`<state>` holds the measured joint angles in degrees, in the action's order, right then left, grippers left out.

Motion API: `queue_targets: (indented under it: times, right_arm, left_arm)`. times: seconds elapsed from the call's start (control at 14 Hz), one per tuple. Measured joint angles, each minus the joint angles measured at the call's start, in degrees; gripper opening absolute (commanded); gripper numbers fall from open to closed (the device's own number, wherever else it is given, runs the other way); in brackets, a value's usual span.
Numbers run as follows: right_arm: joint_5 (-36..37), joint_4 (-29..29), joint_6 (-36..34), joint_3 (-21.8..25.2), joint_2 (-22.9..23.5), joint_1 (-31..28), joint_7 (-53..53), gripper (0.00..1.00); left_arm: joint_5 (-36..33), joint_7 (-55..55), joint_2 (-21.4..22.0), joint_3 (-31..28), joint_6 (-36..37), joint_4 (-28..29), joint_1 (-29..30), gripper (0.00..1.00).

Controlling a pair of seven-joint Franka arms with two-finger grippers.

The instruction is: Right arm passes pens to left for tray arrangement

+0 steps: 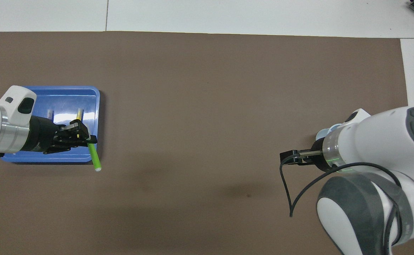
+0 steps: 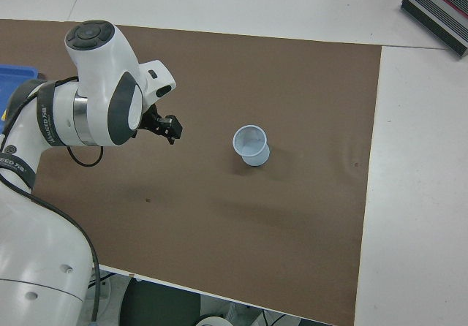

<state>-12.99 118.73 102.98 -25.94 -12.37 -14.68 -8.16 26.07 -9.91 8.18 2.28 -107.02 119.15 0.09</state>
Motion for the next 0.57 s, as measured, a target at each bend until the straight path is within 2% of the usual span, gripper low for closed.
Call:
queue_targets:
  times: [0.43,0.57]
  right_arm:
    - [0.04,-2.04,-0.86,1.15,0.02,-1.21,2.89,1.0]
    - [0.21,-3.65,-1.92,3.62,0.41,-1.05,7.18,1.0]
  left_arm:
    - [-10.17,18.08,-4.49,-0.08,0.32,-1.21,6.93,0.0]
    - [-13.23,22.68,-6.67,-0.11,-0.37,-1.94,8.57,0.0]
